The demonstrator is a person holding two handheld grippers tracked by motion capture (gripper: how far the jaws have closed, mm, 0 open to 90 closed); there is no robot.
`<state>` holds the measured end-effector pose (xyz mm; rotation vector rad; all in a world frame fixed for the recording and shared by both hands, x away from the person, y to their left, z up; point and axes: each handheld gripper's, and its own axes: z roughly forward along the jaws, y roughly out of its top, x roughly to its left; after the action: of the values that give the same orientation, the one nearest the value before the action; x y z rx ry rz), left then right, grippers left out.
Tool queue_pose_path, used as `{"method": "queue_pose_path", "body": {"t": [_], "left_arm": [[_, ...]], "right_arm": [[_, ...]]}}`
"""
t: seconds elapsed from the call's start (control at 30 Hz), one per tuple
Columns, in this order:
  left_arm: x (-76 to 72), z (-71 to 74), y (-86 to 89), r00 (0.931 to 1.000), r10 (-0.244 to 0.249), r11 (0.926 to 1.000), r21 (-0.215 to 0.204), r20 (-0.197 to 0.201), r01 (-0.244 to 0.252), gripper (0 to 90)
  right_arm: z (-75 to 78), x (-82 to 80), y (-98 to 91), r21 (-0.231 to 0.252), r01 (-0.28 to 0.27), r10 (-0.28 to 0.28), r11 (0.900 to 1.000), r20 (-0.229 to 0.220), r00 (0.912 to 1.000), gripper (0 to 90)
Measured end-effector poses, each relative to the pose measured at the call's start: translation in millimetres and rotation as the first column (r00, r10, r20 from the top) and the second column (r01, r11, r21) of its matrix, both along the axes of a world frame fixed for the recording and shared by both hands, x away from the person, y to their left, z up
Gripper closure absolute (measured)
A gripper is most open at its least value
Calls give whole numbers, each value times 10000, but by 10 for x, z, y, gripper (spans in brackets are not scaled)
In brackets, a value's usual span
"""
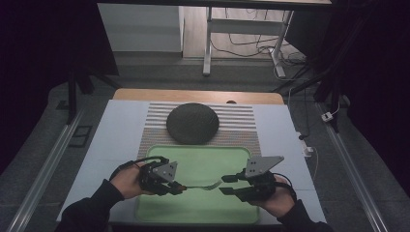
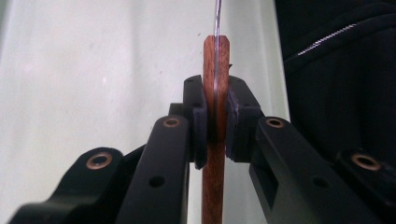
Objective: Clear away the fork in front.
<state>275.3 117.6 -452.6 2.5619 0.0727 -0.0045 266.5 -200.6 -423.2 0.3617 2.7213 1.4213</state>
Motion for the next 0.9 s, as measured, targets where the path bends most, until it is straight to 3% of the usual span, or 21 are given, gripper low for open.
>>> {"method": "queue_pose_path", "body": {"t": [0.27, 0.37, 0.4, 0.43, 0.5, 0.53, 0.6, 0.63, 0.67, 0.7, 0.73, 0.77, 0.8, 0.83, 0.87, 0.9], "left_arm": [[-7, -22, 67, 9929, 1107, 9937, 205, -428, -1099, 795], [-17, -32, 100, 9857, 1585, 9872, 253, -575, -1573, 795], [-33, -44, 118, 9793, 1907, 9815, 326, -674, -1888, 795], [-33, -44, 118, 9793, 1907, 9815, 326, -674, -1888, 795], [-65, -65, 141, 9692, 2357, 9714, 480, -713, -2327, 795], [-65, -65, 141, 9692, 2357, 9714, 480, -713, -2327, 795], [-95, -85, 162, 9548, 2882, 9567, 631, -732, -2840, 795], [-95, -85, 162, 9548, 2882, 9567, 631, -732, -2840, 795], [-101, -90, 170, 9499, 3041, 9515, 708, -722, -2993, 794], [-115, -103, 190, 9362, 3423, 9386, 741, -795, -3369, 794], [-115, -103, 190, 9362, 3423, 9386, 741, -795, -3369, 794], [-128, -109, 214, 9238, 3753, 9258, 782, -756, -3698, 794], [-134, -110, 227, 9163, 3932, 9185, 787, -761, -3876, 794], [-134, -110, 227, 9163, 3932, 9185, 787, -761, -3876, 794], [-141, -114, 257, 8998, 4282, 9032, 740, -842, -4229, 794], [-141, -114, 257, 8998, 4282, 9032, 740, -842, -4229, 794]], "right_arm": [[-59, -42, -81, -195, 1241, -1239, 9921, 142, 9922, 446], [-75, -59, -107, -180, 1591, -1588, 9871, 188, 9871, 396], [-80, -66, -115, -143, 1700, -1697, 9853, 180, 9853, 379], [-83, -74, -126, -138, 1824, -1821, 9831, 222, 9830, 359], [-86, -90, -147, -85, 2088, -2085, 9779, 247, 9777, 326], [-87, -98, -161, -96, 2216, -2213, 9751, 279, 9748, 307], [-92, -115, -186, -83, 2514, -2510, 9678, 329, 9674, 243], [-96, -123, -199, -89, 2675, -2670, 9635, 374, 9630, 224], [-99, -132, -214, -84, 2809, -2804, 9597, 401, 9591, 219], [-104, -139, -229, -40, 2876, -2873, 9577, 344, 9572, 213], [-109, -144, -244, -29, 2982, -2980, 9545, 304, 9541, 199], [-116, -154, -256, -46, 3150, -3148, 9491, 292, 9487, 185], [-122, -161, -267, -106, 3233, -3229, 9462, 283, 9460, 169], [-126, -172, -282, -157, 3343, -3337, 9423, 325, 9421, 155], [-133, -182, -293, -114, 3473, -3468, 9377, 319, 9374, 139], [-138, -190, -307, -120, 3575, -3571, 9338, 275, 9337, 126]]}}
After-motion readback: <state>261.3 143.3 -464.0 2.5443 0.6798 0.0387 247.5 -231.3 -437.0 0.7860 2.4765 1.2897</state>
